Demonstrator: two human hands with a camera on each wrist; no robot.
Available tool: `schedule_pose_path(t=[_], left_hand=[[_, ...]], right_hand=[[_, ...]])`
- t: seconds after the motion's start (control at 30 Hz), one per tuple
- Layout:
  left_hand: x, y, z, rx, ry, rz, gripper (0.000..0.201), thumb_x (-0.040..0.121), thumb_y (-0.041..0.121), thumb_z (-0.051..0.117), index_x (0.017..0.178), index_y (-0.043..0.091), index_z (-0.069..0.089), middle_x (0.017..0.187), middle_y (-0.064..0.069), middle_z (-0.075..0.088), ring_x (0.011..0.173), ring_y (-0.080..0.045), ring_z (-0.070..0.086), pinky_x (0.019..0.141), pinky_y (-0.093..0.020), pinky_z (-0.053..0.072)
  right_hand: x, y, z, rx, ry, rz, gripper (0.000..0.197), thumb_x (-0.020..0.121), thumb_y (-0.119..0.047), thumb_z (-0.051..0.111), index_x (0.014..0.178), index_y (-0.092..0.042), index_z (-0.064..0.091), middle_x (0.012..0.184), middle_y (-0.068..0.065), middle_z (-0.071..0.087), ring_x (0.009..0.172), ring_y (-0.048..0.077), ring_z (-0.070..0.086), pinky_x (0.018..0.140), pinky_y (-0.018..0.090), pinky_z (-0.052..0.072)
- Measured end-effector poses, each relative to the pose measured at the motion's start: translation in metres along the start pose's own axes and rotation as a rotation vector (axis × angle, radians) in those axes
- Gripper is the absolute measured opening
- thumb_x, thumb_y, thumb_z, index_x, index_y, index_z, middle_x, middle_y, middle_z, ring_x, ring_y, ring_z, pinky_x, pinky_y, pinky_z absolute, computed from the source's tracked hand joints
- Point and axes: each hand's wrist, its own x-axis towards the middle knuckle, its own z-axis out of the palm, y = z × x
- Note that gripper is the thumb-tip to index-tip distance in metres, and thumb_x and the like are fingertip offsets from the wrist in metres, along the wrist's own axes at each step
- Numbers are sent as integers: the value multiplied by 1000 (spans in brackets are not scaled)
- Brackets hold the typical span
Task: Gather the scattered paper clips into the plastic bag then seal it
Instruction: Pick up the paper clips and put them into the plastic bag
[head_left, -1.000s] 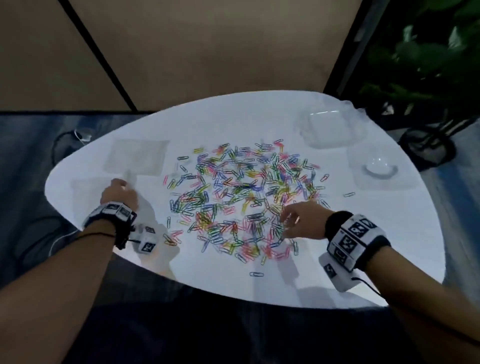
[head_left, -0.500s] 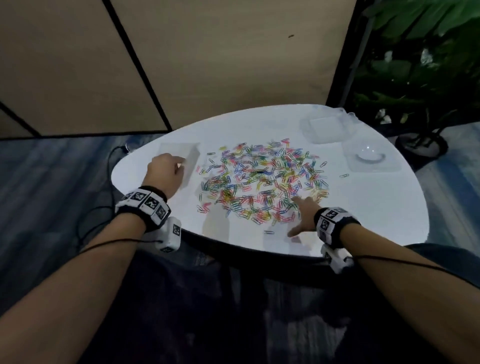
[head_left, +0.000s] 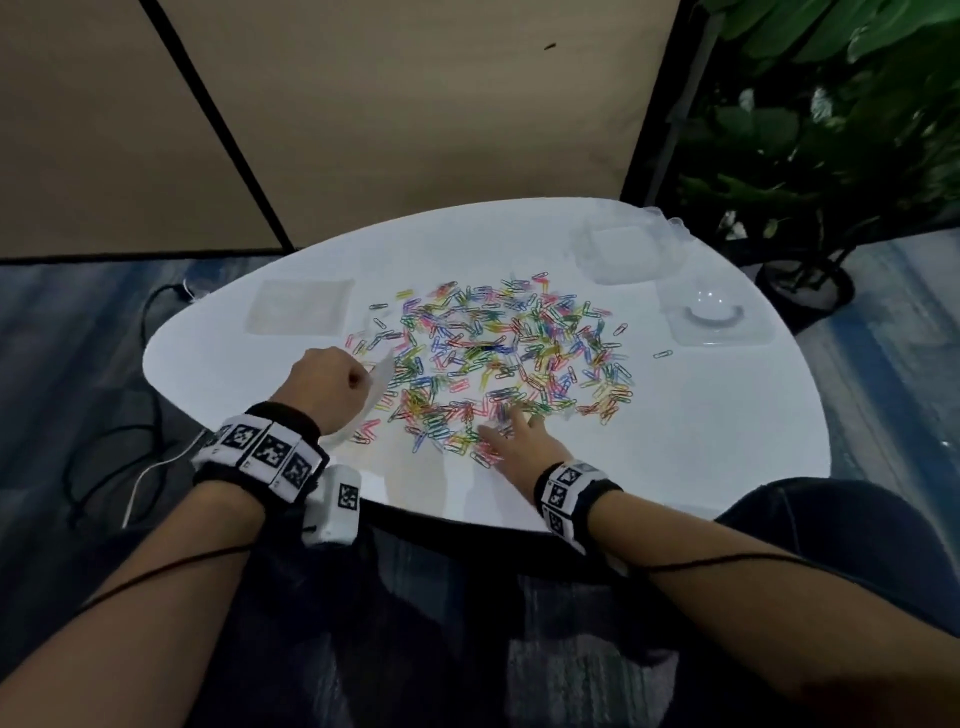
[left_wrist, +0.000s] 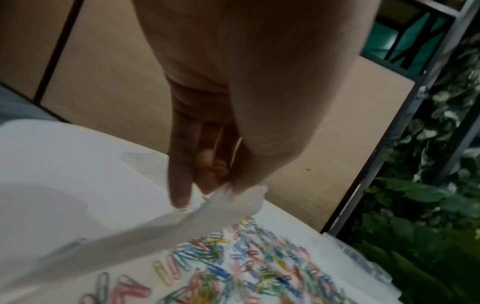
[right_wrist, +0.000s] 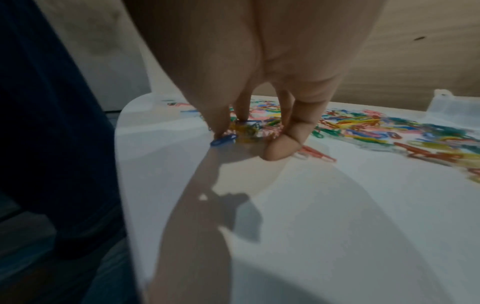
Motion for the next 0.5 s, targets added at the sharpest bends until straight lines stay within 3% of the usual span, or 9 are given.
schedule_pose_path(t=[0.1, 0.17, 0.2, 0.27, 0.33, 0.43, 0.5], left_hand=[[11, 7, -1, 6, -38, 55, 33, 93, 19, 54, 64, 9, 67, 66, -13, 66, 64, -32, 60, 69, -36, 55], [13, 12, 1, 0, -36, 72, 30, 93, 19, 53, 63, 17, 61, 65, -10, 59, 59, -25, 53, 71, -39, 58], [12, 15, 2, -23, -38, 65, 32, 93, 19, 53, 64, 14, 64, 65, -11, 59, 59, -25, 52, 69, -38, 58], [11, 22, 5, -69, -58, 46, 34, 95, 19, 54, 71, 3, 73, 69, -16, 69, 61, -28, 61, 66, -33, 54], [6, 27, 6, -119, -81, 34, 32, 95, 19, 55, 77, 4, 77, 74, -14, 75, 65, -29, 71, 65, -27, 54], [6, 34, 14, -190, -124, 11, 30, 96, 15, 55, 75, 5, 75, 62, -7, 70, 51, -25, 71, 59, -26, 58], [8, 37, 19, -226, -132, -11, 28, 96, 13, 56, 76, 4, 74, 59, -6, 68, 49, -23, 71, 60, -30, 63]], right_hand=[[4, -2, -1, -7, 56, -76, 57, 86, 9, 50, 139, -12, 43, 149, 20, 26, 126, 38, 39, 87, 47, 53], [10, -2, -6, -31, 103, -150, 38, 85, 11, 50, 119, -3, 59, 131, 19, 46, 113, 35, 53, 85, 42, 51], [13, -1, -10, -41, 111, -160, 32, 86, 10, 50, 112, -2, 64, 123, 17, 52, 106, 33, 57, 85, 39, 50], [23, 6, -18, -5, 128, -97, 24, 90, 6, 51, 100, -6, 69, 109, 14, 60, 95, 28, 61, 82, 33, 50], [32, 13, -31, 112, 127, 63, 19, 92, 0, 53, 82, -7, 67, 92, 12, 67, 85, 26, 65, 79, 29, 54], [38, 23, -56, 425, 168, 267, 19, 86, -6, 59, 81, 4, 75, 82, 18, 75, 80, 29, 72, 73, 29, 61], [36, 22, -77, 642, 253, 281, 18, 86, -11, 66, 82, 3, 76, 80, 18, 75, 79, 29, 73, 72, 33, 62]])
